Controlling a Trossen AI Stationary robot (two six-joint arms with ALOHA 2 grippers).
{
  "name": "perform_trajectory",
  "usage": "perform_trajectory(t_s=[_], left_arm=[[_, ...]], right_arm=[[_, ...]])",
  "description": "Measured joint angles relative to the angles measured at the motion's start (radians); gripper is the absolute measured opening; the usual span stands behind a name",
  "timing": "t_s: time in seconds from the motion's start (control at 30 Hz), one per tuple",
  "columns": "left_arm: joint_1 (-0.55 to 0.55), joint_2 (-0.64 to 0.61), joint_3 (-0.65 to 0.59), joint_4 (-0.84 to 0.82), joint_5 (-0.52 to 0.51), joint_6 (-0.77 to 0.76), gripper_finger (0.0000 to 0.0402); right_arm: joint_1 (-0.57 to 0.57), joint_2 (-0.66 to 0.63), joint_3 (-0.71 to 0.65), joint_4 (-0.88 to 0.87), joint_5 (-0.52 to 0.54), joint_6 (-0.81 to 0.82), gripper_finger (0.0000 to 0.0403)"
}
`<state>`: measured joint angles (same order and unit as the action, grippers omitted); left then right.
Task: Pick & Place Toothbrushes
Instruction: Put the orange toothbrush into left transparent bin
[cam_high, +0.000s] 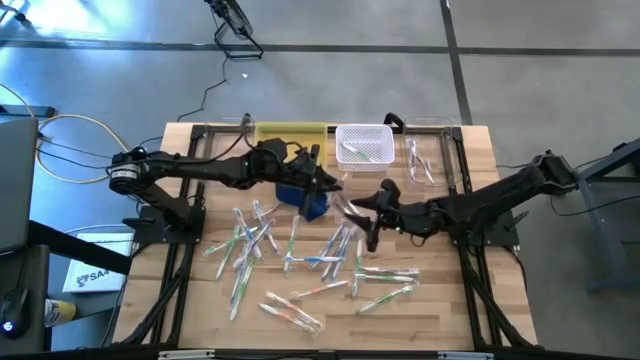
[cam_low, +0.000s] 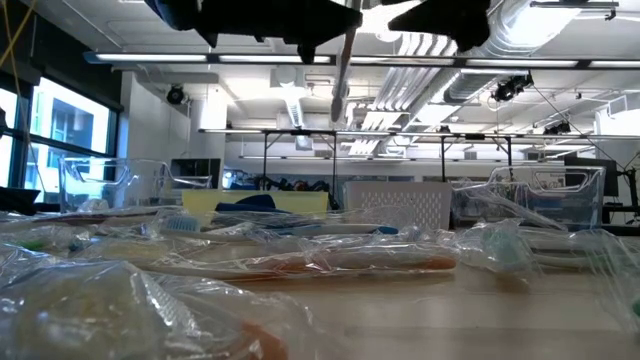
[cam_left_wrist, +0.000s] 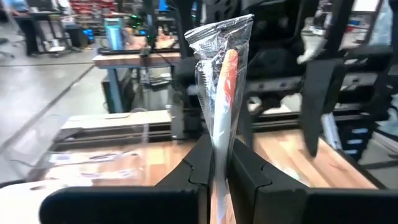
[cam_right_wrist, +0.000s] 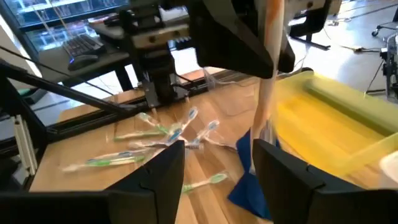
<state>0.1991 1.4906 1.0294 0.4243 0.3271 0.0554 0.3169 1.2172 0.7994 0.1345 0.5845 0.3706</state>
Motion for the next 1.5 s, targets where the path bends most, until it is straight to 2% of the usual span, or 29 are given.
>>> perform_trajectory(t_s=[0.3, 0.5, 0.67, 0.83, 1.03, 1.17, 1.33, 1.5], left_arm=[[0.097, 0.0, 0.0, 0.148, 0.001, -0.029, 0.002], [0.159, 0.0, 0.0, 0.149, -0.009, -0.026, 0.002], [0.18, -0.054, -0.001, 0.1, -0.088, -0.004, 0.002], [0.203, -0.218, 0.0, -0.179, -0.246, 0.038, 0.0019], [0.199, -0.459, 0.0, -0.533, -0.401, 0.045, 0.0019], [0.2, -0.584, 0.0, -0.766, -0.548, -0.009, 0.0019], [0.201, -0.657, 0.0, -0.986, -0.703, -0.078, 0.0019], [0.201, -0.635, 0.0, -1.09, -0.822, -0.097, 0.0019]], right_arm=[[0.023, -0.155, 0.0, -0.176, -0.01, 0.002, 0.0183], [0.021, -0.156, 0.0, -0.223, -0.011, -0.001, 0.0183], [0.022, -0.155, 0.0, -0.317, -0.014, 0.008, 0.0183], [0.021, -0.155, 0.0, -0.383, -0.044, 0.027, 0.0183], [0.021, -0.155, 0.0, -0.385, -0.045, 0.028, 0.0183], [0.008, -0.155, 0.0, -0.363, -0.058, 0.029, 0.0183], [-0.016, -0.149, 0.0, -0.316, -0.094, 0.028, 0.0183], [-0.026, -0.148, 0.0, -0.299, -0.092, 0.024, 0.0183]])
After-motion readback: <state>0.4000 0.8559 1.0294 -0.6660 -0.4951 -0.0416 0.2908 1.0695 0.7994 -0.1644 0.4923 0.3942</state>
